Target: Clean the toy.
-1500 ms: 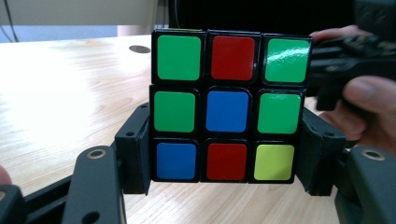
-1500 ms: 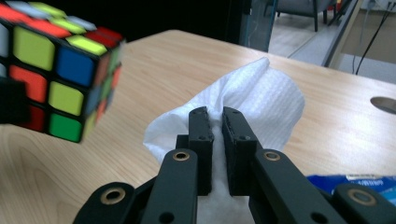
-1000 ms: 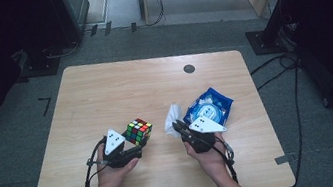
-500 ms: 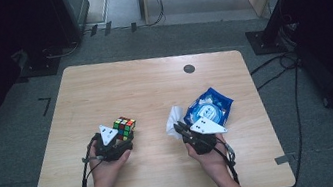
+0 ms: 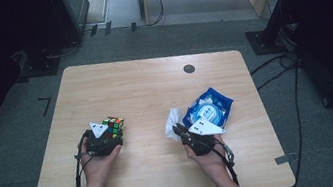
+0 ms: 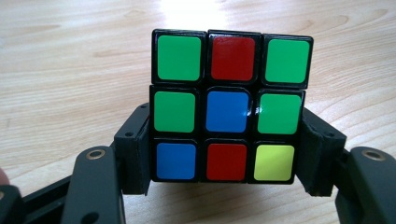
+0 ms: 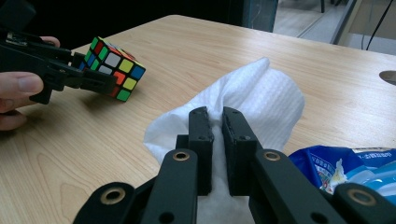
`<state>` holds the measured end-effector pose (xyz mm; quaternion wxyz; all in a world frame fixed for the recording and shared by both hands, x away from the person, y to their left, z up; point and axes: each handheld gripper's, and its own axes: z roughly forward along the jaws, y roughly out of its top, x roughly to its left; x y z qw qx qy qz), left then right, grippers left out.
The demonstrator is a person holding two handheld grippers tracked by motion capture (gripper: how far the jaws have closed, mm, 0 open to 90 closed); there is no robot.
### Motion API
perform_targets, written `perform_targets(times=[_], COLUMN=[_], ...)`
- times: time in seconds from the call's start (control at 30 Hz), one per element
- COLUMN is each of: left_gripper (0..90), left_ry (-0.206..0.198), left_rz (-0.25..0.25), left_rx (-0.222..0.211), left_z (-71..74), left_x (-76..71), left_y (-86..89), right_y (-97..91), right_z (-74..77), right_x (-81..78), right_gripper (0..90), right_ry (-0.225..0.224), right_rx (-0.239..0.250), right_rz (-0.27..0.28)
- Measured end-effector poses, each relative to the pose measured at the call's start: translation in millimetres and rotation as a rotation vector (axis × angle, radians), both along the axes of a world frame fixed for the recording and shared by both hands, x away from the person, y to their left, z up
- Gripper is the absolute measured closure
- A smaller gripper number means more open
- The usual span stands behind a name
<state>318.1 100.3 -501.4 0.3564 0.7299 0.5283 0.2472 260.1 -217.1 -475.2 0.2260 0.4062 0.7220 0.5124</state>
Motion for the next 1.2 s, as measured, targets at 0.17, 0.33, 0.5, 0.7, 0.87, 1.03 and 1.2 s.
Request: perform_targets(times=[0.17,0.33,0.5,0.7,0.87,1.03,1.2], left_gripper=[33.8,33.6,33.5,33.4,30.4,29.0,31.3], left_ry=[0.002,0.001,-0.007,-0.012,-0.017,-0.010,-0.009], left_rz=[-0.004,-0.009,-0.014,-0.016,-0.019,-0.032,-0.019], left_rx=[-0.009,-0.016,-0.019,-0.022,-0.027,-0.020,-0.012], left_z=[-0.4,-1.3,-2.0,-2.3,-2.3,-3.9,-4.6], left_x=[2.5,3.5,3.8,4.2,4.3,4.3,4.8], left_y=[0.7,0.0,-1.0,-1.2,-1.8,-5.0,-6.3], right_y=[1.2,2.5,1.9,1.8,5.4,9.5,7.9], right_z=[-1.6,-3.3,-3.6,-4.9,-9.0,-13.0,-16.9], right_x=[-0.3,-0.3,0.2,0.6,2.7,8.0,11.3], right_gripper=[84.3,84.3,84.3,84.3,84.2,83.6,83.6], right_ry=[0.003,0.007,0.007,0.015,0.024,0.026,0.044], right_rx=[-0.001,-0.008,-0.006,-0.009,-0.013,-0.021,-0.023], right_rz=[0.003,0.009,0.006,0.007,0.032,0.066,0.053])
